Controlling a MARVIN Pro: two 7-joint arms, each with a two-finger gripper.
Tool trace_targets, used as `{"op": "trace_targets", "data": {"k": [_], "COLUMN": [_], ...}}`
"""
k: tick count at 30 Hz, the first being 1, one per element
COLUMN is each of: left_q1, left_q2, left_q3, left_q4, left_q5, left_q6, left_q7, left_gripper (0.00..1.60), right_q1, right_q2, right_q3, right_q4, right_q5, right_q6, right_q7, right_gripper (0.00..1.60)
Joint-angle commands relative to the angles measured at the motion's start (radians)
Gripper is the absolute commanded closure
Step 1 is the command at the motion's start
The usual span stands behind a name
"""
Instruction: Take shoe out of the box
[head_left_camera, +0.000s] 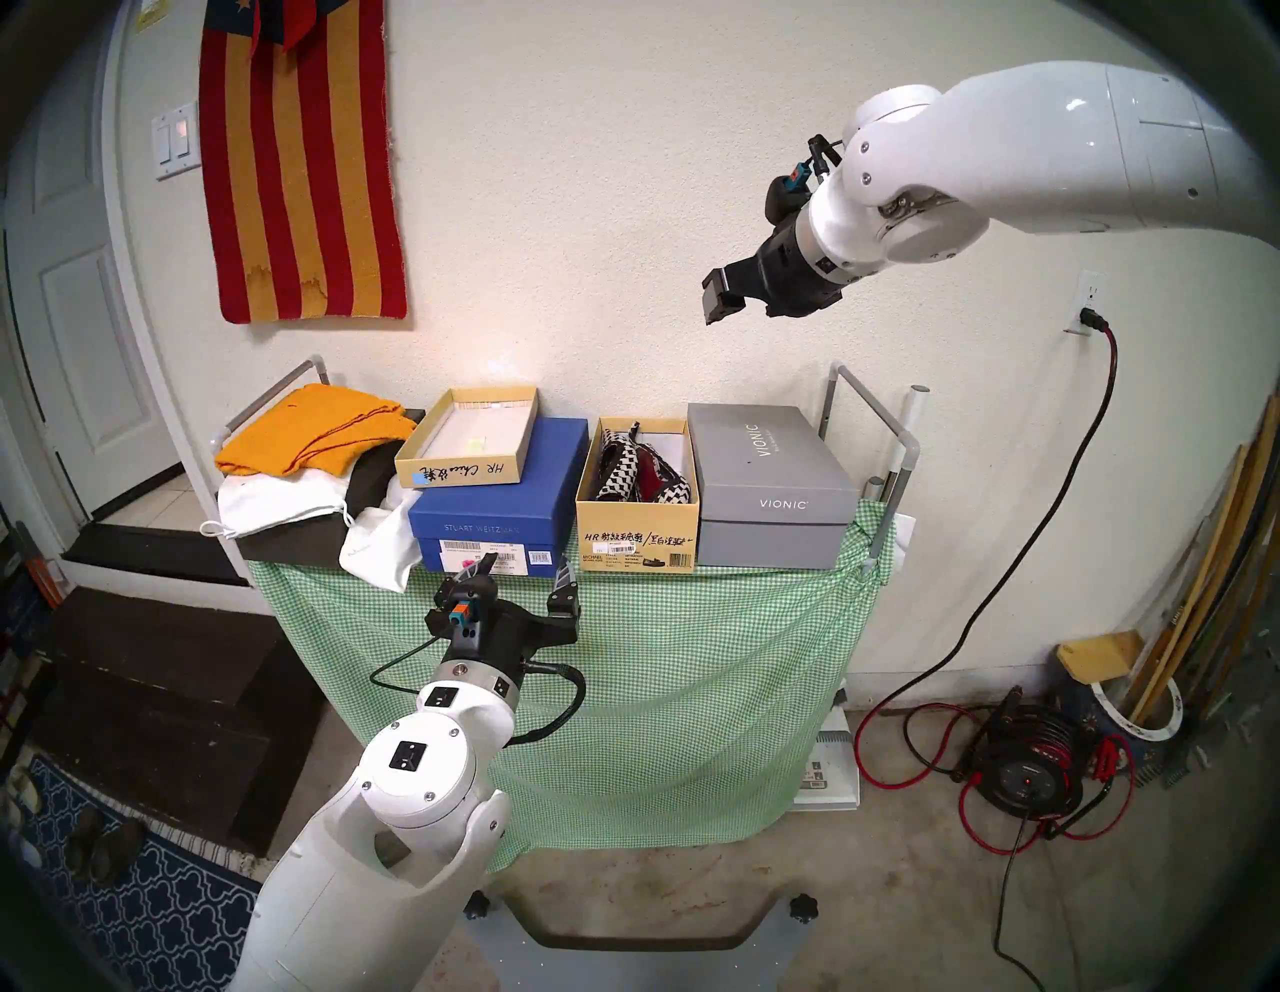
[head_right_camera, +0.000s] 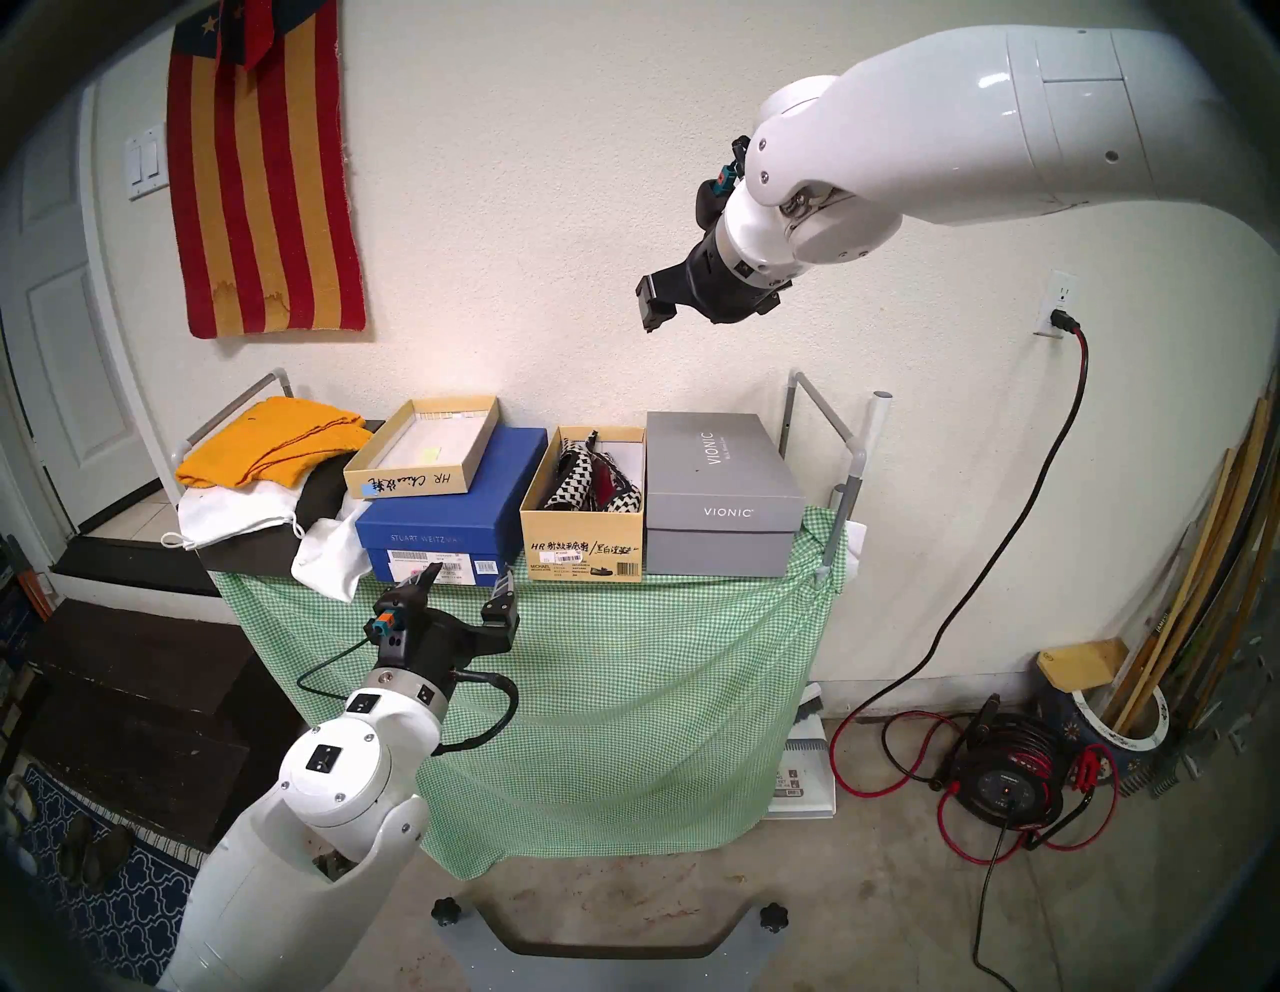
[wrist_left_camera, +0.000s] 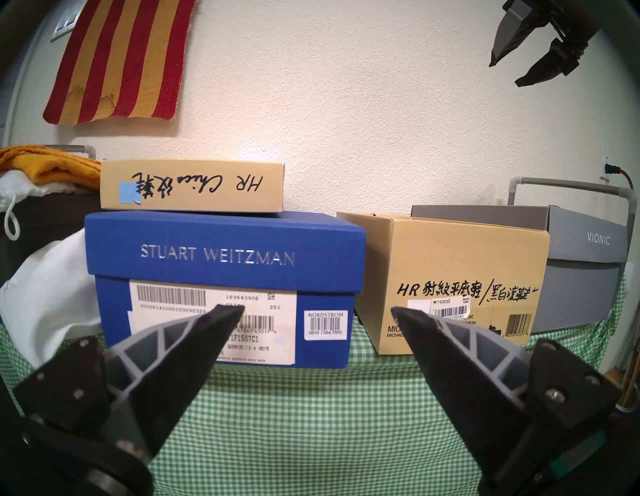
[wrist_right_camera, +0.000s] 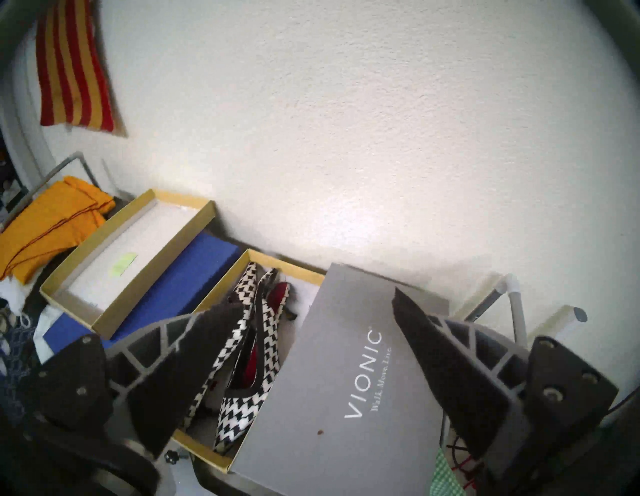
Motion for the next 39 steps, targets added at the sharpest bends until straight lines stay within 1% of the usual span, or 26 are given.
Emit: {"op": "trace_targets", "data": {"k": [1, 2, 4, 5, 9, 11, 12, 13, 14, 15, 16, 17, 18, 19, 23, 25, 27, 28, 29, 30, 34, 37, 38, 39], "left_q1": [0.0, 0.0, 0.0, 0.0, 0.0, 0.0, 0.0, 0.0, 0.0, 0.0, 0.0, 0.0, 0.0, 0.0, 0.0, 0.0, 0.0, 0.0, 0.0, 0.0, 0.0, 0.0, 0.0, 0.0], "left_q2": [0.001, 0.001, 0.001, 0.001, 0.0, 0.0, 0.0, 0.0, 0.0, 0.0, 0.0, 0.0, 0.0, 0.0, 0.0, 0.0, 0.0, 0.0, 0.0, 0.0, 0.0, 0.0, 0.0, 0.0], "left_q3": [0.0, 0.0, 0.0, 0.0, 0.0, 0.0, 0.0, 0.0, 0.0, 0.0, 0.0, 0.0, 0.0, 0.0, 0.0, 0.0, 0.0, 0.0, 0.0, 0.0, 0.0, 0.0, 0.0, 0.0], "left_q4": [0.0, 0.0, 0.0, 0.0, 0.0, 0.0, 0.0, 0.0, 0.0, 0.0, 0.0, 0.0, 0.0, 0.0, 0.0, 0.0, 0.0, 0.0, 0.0, 0.0, 0.0, 0.0, 0.0, 0.0], "left_q5": [0.0, 0.0, 0.0, 0.0, 0.0, 0.0, 0.0, 0.0, 0.0, 0.0, 0.0, 0.0, 0.0, 0.0, 0.0, 0.0, 0.0, 0.0, 0.0, 0.0, 0.0, 0.0, 0.0, 0.0], "left_q6": [0.0, 0.0, 0.0, 0.0, 0.0, 0.0, 0.0, 0.0, 0.0, 0.0, 0.0, 0.0, 0.0, 0.0, 0.0, 0.0, 0.0, 0.0, 0.0, 0.0, 0.0, 0.0, 0.0, 0.0], "left_q7": [0.0, 0.0, 0.0, 0.0, 0.0, 0.0, 0.0, 0.0, 0.0, 0.0, 0.0, 0.0, 0.0, 0.0, 0.0, 0.0, 0.0, 0.0, 0.0, 0.0, 0.0, 0.0, 0.0, 0.0], "left_gripper": [0.0, 0.0, 0.0, 0.0, 0.0, 0.0, 0.0, 0.0, 0.0, 0.0, 0.0, 0.0, 0.0, 0.0, 0.0, 0.0, 0.0, 0.0, 0.0, 0.0, 0.0, 0.0, 0.0, 0.0], "right_q1": [-0.041, -0.059, -0.065, -0.081, -0.135, -0.177, -0.2, -0.232, -0.232, -0.219, -0.248, -0.244, -0.267, -0.265, -0.313, -0.331, -0.364, -0.364, -0.388, -0.405, -0.418, -0.424, -0.438, -0.445], "right_q2": [-0.004, 0.005, 0.004, -0.003, -0.049, -0.098, -0.111, -0.132, -0.132, -0.136, -0.145, -0.155, -0.167, -0.171, -0.198, -0.212, -0.237, -0.237, -0.261, -0.283, -0.337, -0.352, -0.37, -0.391], "right_q3": [-0.009, -0.004, -0.003, 0.003, 0.024, 0.028, 0.037, 0.049, 0.049, 0.038, 0.054, 0.046, 0.054, 0.05, 0.056, 0.054, 0.058, 0.058, 0.061, 0.062, 0.076, 0.093, 0.103, 0.093], "right_q4": [0.104, 0.129, 0.139, 0.17, 0.225, 0.275, 0.305, 0.354, 0.354, 0.333, 0.368, 0.364, 0.397, 0.391, 0.469, 0.495, 0.546, 0.546, 0.567, 0.592, 0.583, 0.575, 0.586, 0.6], "right_q5": [-0.084, -0.072, -0.075, -0.073, -0.056, -0.038, -0.038, -0.033, -0.033, -0.024, -0.026, -0.02, -0.022, -0.019, -0.019, -0.017, -0.004, -0.004, 0.012, 0.011, 0.013, 0.004, 0.009, 0.017], "right_q6": [0.016, 0.016, 0.01, 0.027, 0.049, 0.073, 0.085, 0.111, 0.111, 0.109, 0.126, 0.132, 0.154, 0.159, 0.232, 0.262, 0.309, 0.309, 0.325, 0.342, 0.354, 0.357, 0.367, 0.379], "right_q7": [0.106, 0.123, 0.126, 0.153, 0.181, 0.202, 0.212, 0.226, 0.226, 0.228, 0.241, 0.24, 0.252, 0.259, 0.305, 0.315, 0.326, 0.326, 0.309, 0.311, 0.292, 0.282, 0.272, 0.273], "right_gripper": [0.0, 0.0, 0.0, 0.0, 0.0, 0.0, 0.0, 0.0, 0.0, 0.0, 0.0, 0.0, 0.0, 0.0, 0.0, 0.0, 0.0, 0.0, 0.0, 0.0, 0.0, 0.0, 0.0, 0.0]}}
